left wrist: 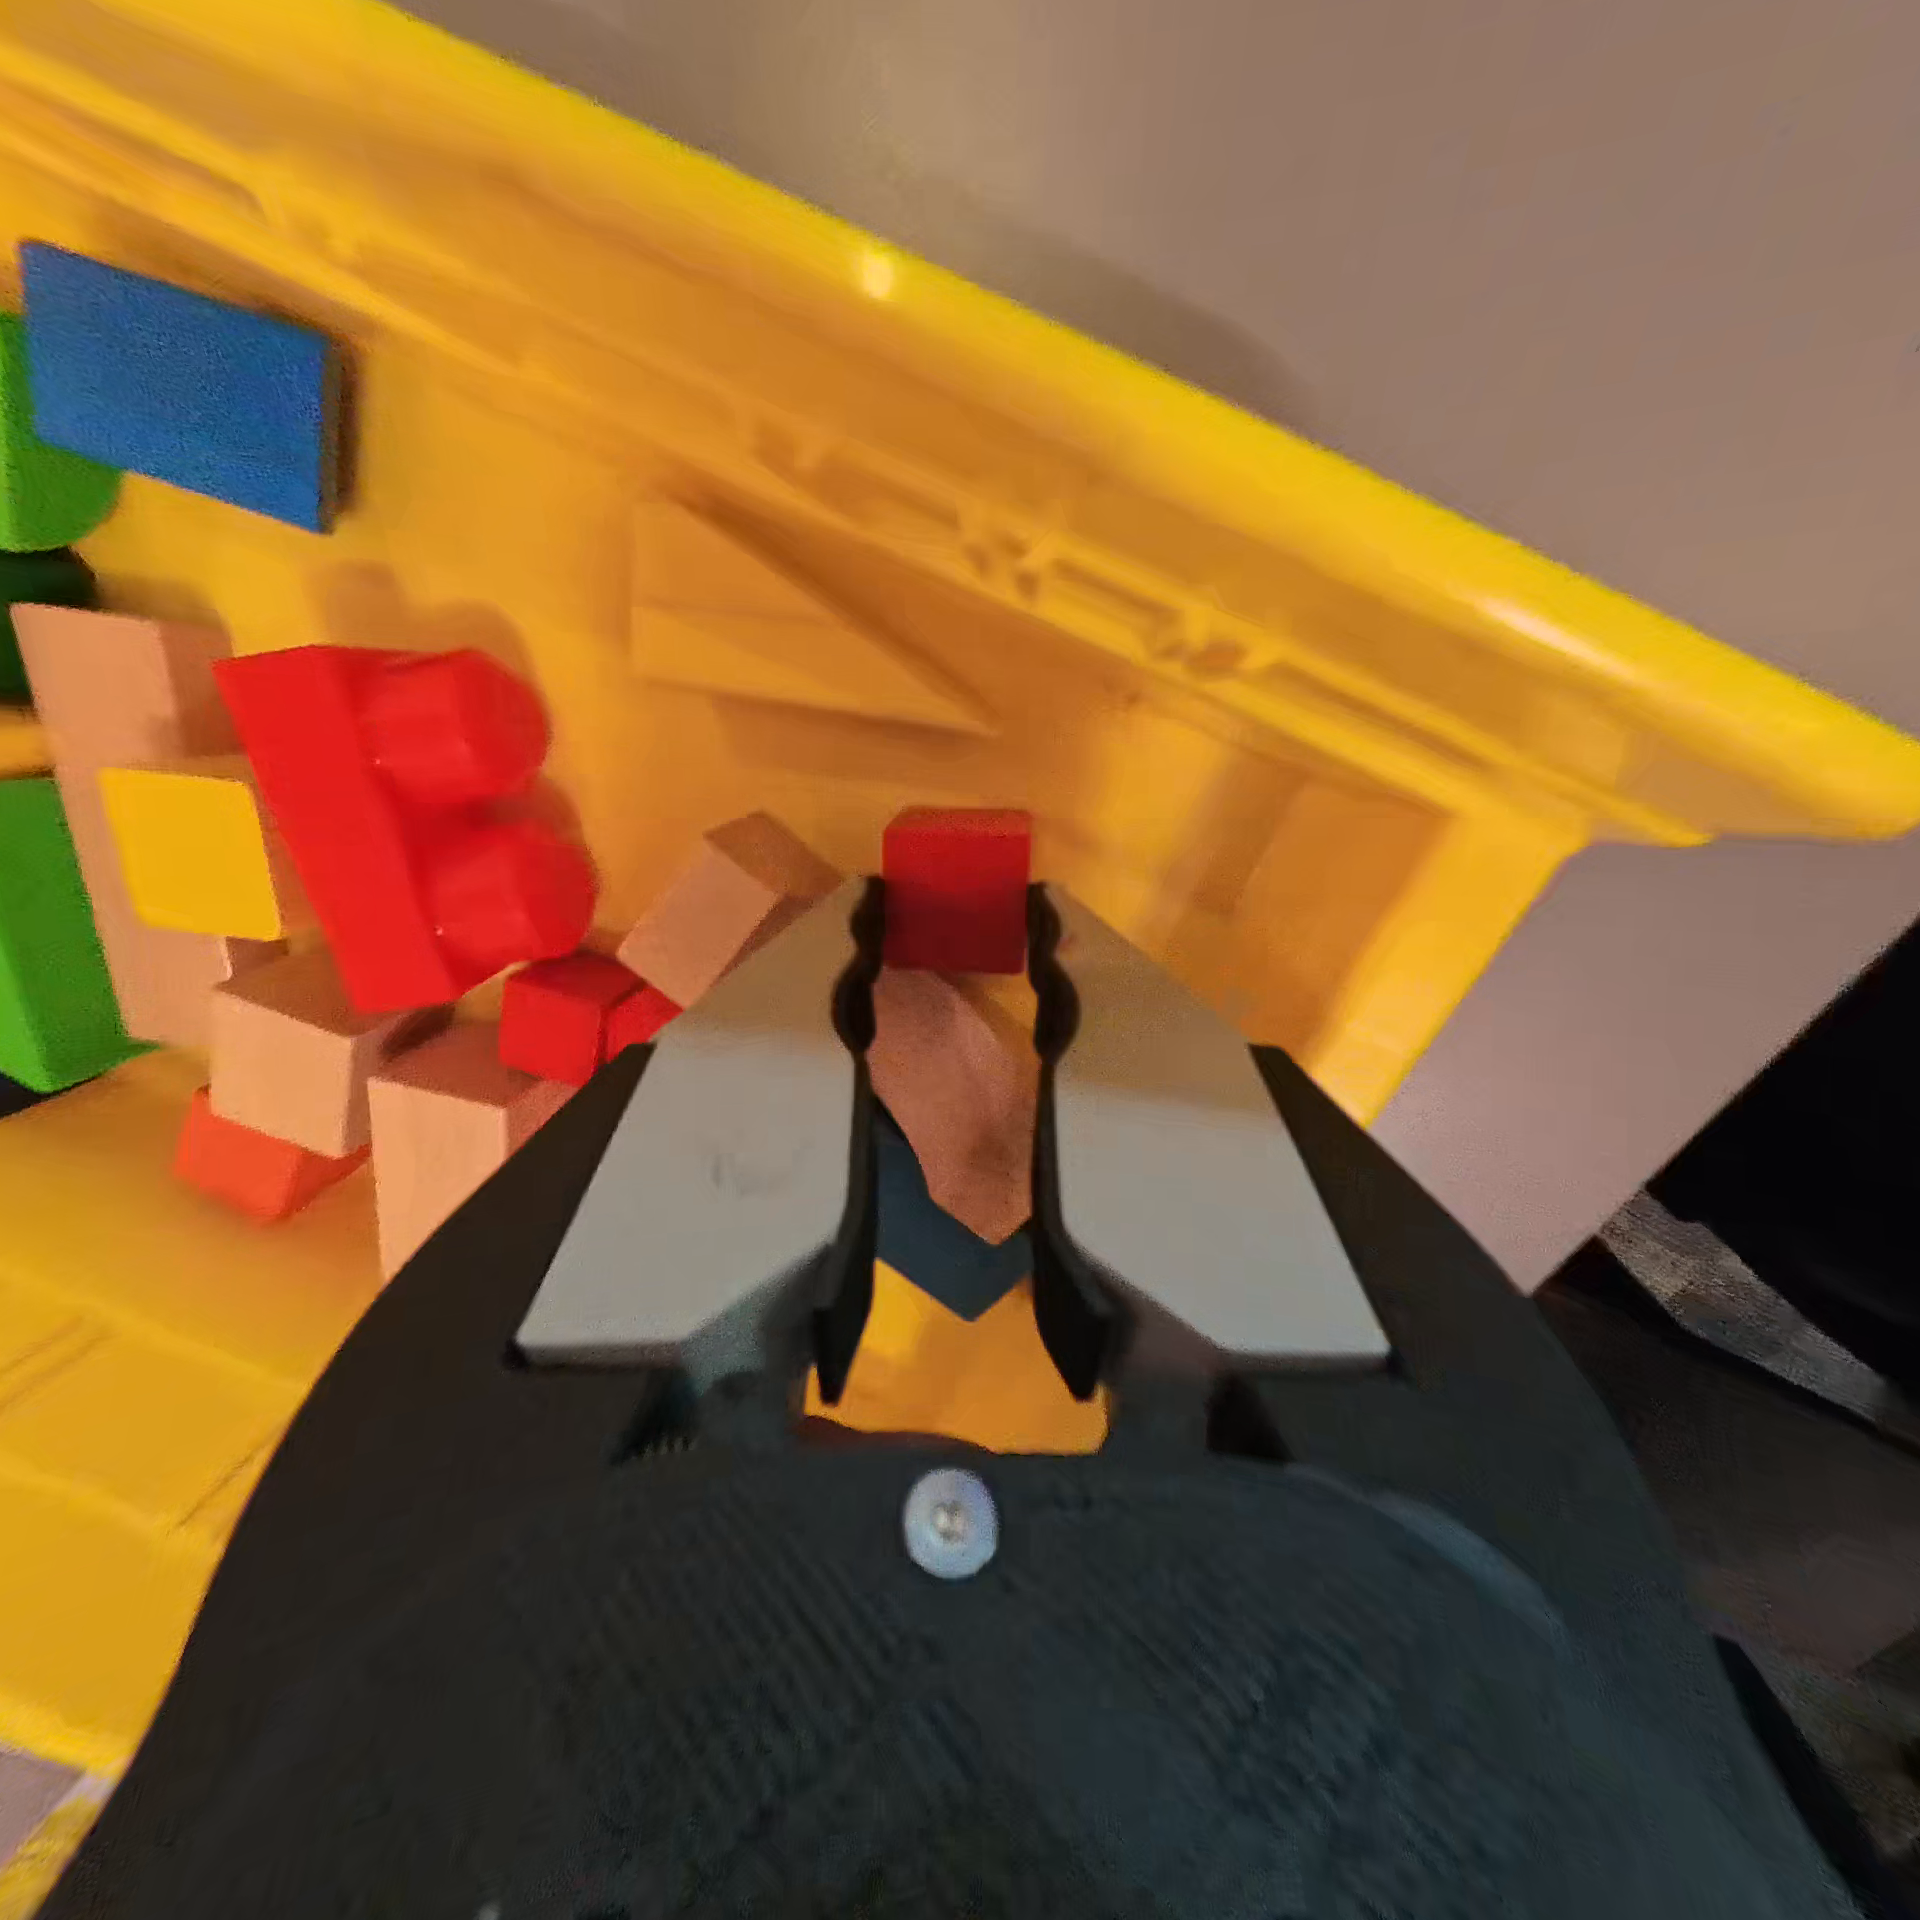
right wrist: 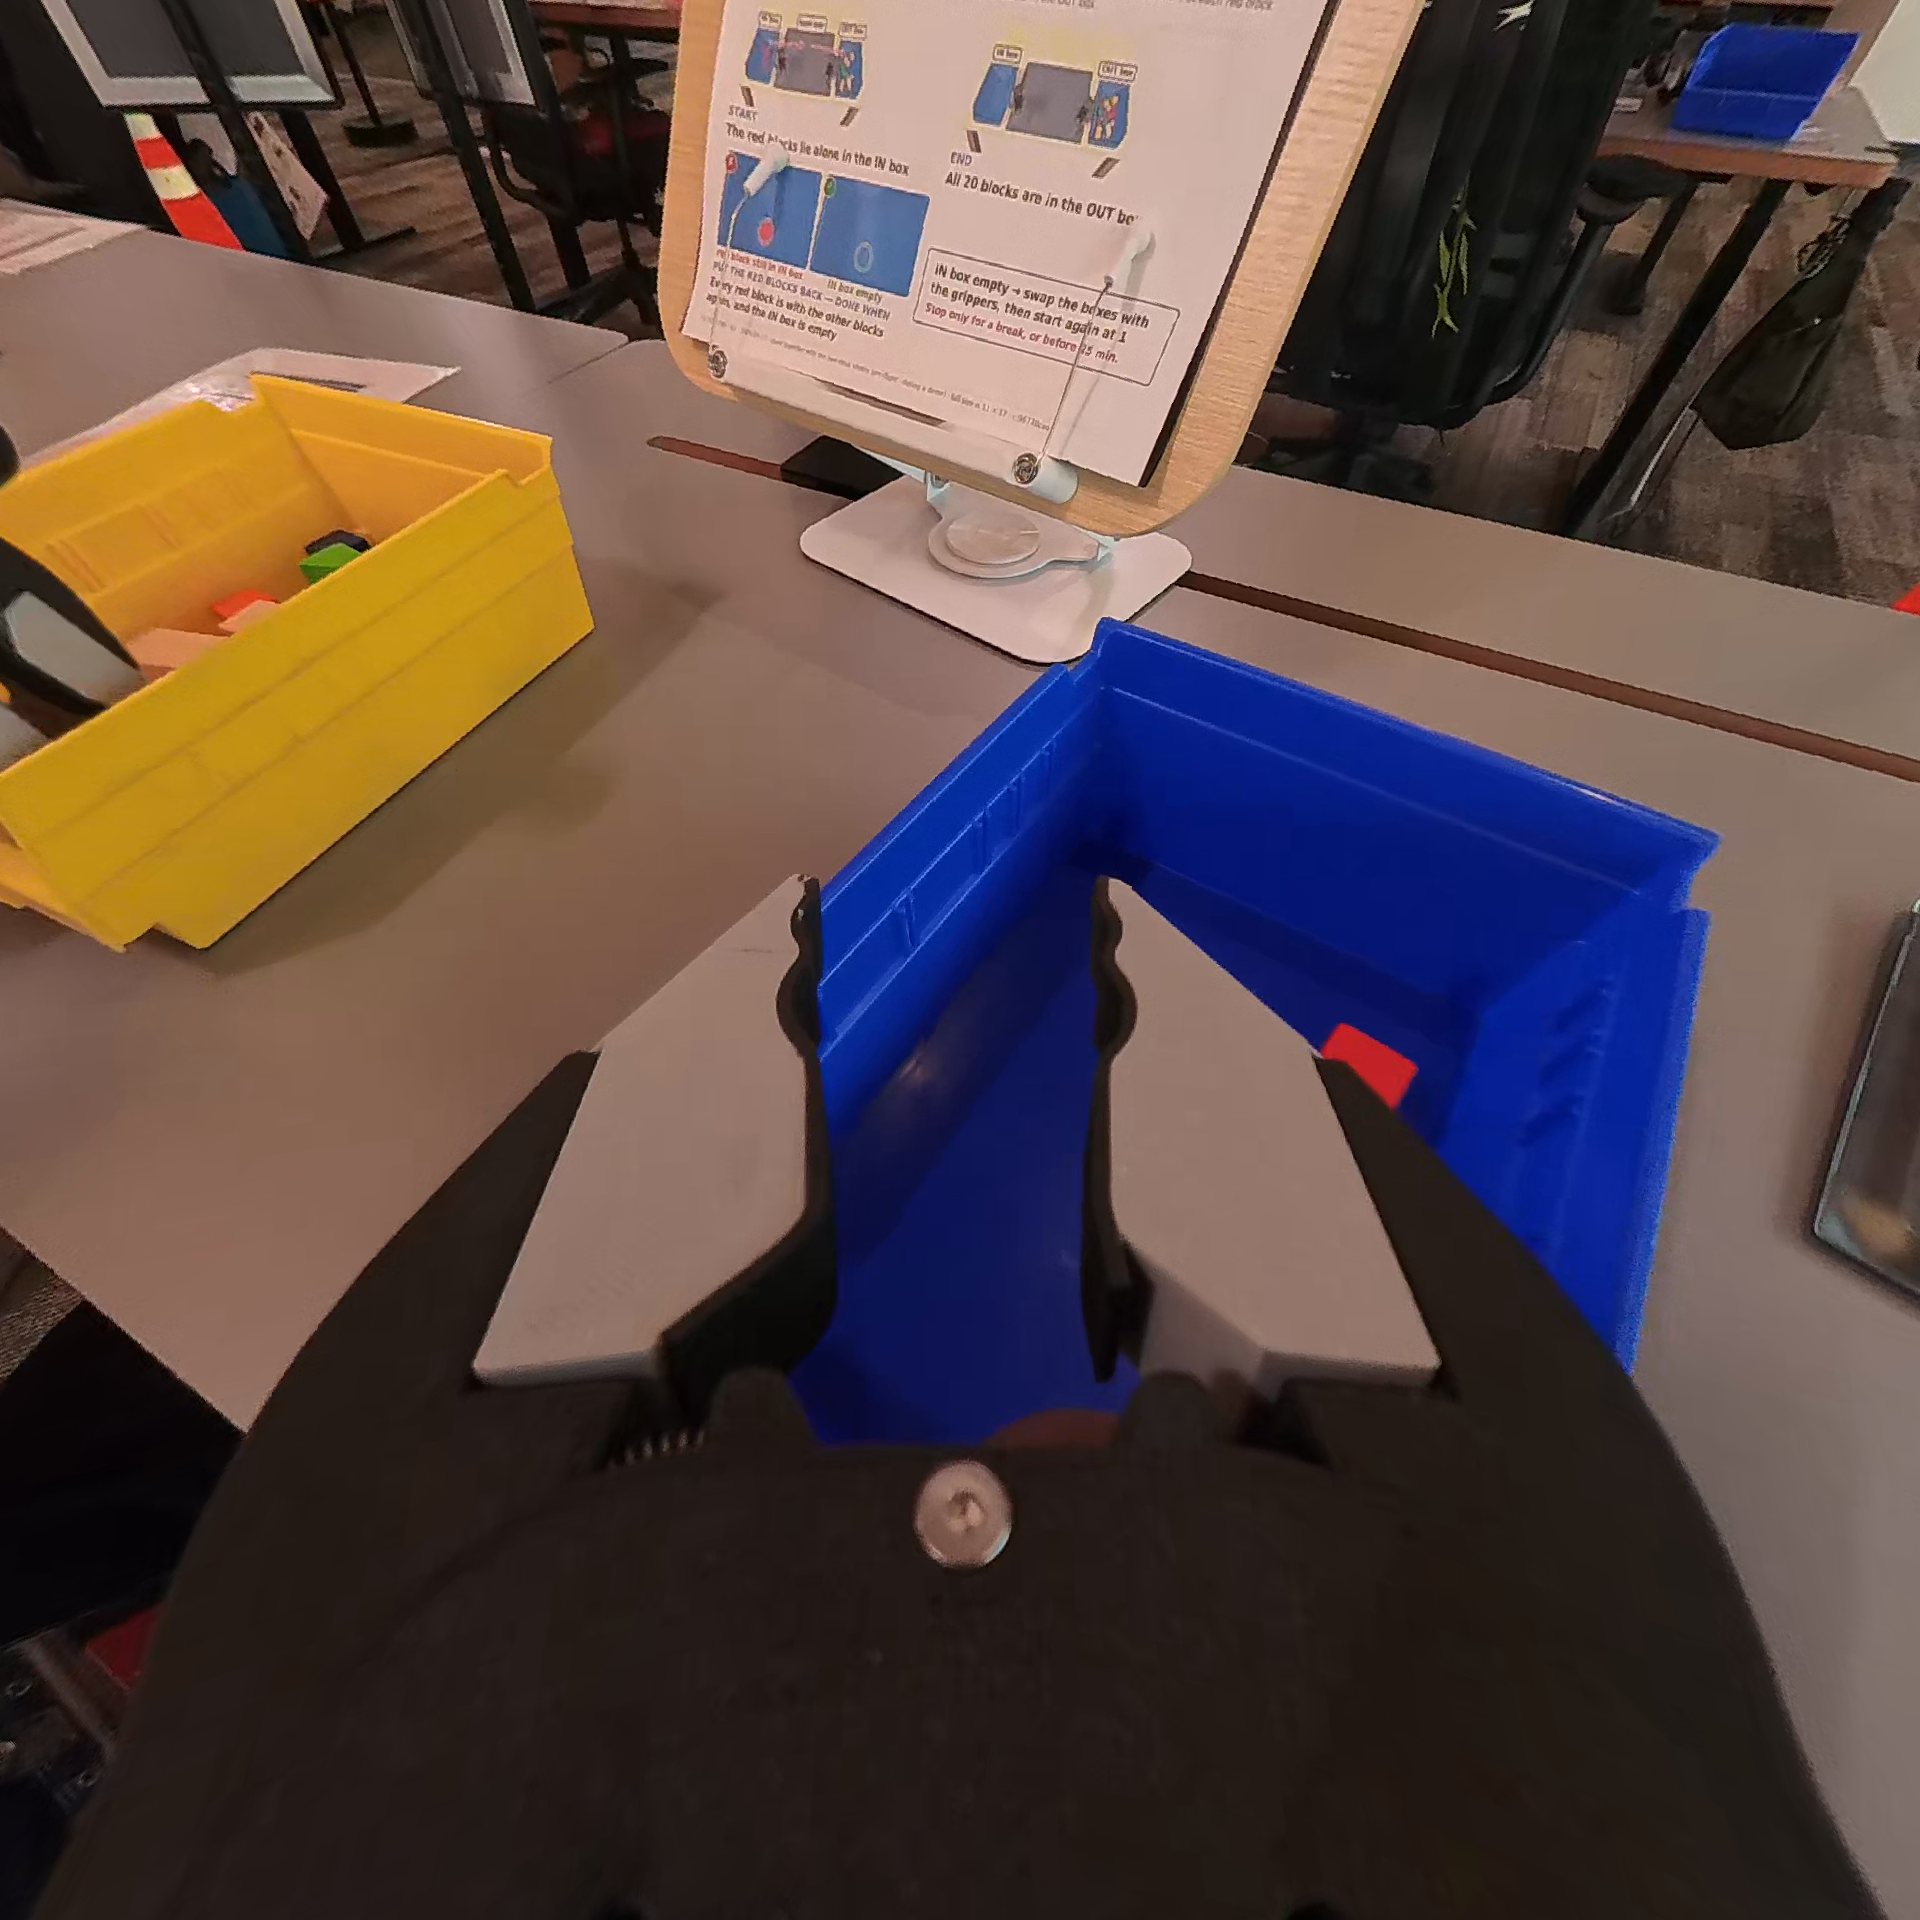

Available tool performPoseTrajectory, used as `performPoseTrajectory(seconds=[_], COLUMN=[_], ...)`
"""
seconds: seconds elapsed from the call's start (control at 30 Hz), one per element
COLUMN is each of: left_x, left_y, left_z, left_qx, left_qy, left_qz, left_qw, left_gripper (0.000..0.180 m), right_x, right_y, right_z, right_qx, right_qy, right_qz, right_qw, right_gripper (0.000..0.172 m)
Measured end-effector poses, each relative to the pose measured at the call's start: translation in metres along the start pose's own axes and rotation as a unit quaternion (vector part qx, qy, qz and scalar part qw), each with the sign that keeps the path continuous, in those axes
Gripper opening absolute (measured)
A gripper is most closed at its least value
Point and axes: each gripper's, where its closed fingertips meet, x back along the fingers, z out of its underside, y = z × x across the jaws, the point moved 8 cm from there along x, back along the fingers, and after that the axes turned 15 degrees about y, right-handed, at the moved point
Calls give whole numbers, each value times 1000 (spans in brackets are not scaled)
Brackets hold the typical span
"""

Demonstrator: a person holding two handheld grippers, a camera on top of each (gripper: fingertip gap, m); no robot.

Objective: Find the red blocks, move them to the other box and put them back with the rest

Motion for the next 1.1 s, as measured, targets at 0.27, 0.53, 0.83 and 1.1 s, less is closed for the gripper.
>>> performPoseTrajectory(seconds=[0.27, 0.53, 0.83, 1.1], left_x=[10, 4, 117, 123], left_y=[-3, -2, -78, -166], left_z=[2, 1, -16, -51], left_qx=[9, -17, -148, -287], left_qy=[-47, -24, -442, -571], left_qz=[61, -22, -302, -293], left_qw=[997, 999, 831, 711], left_gripper=[35, 26, 26, 25], right_x=[6, 9, 12, -16], right_y=[-3, 3, 79, 182], right_z=[0, -1, -15, -8], right_qx=[-1, 8, 25, 52], right_qy=[-4, -5, -51, 12], right_qz=[2, -15, -332, -563], right_qw=[1000, 1000, 941, 824], right_gripper=[50, 50, 50, 54])
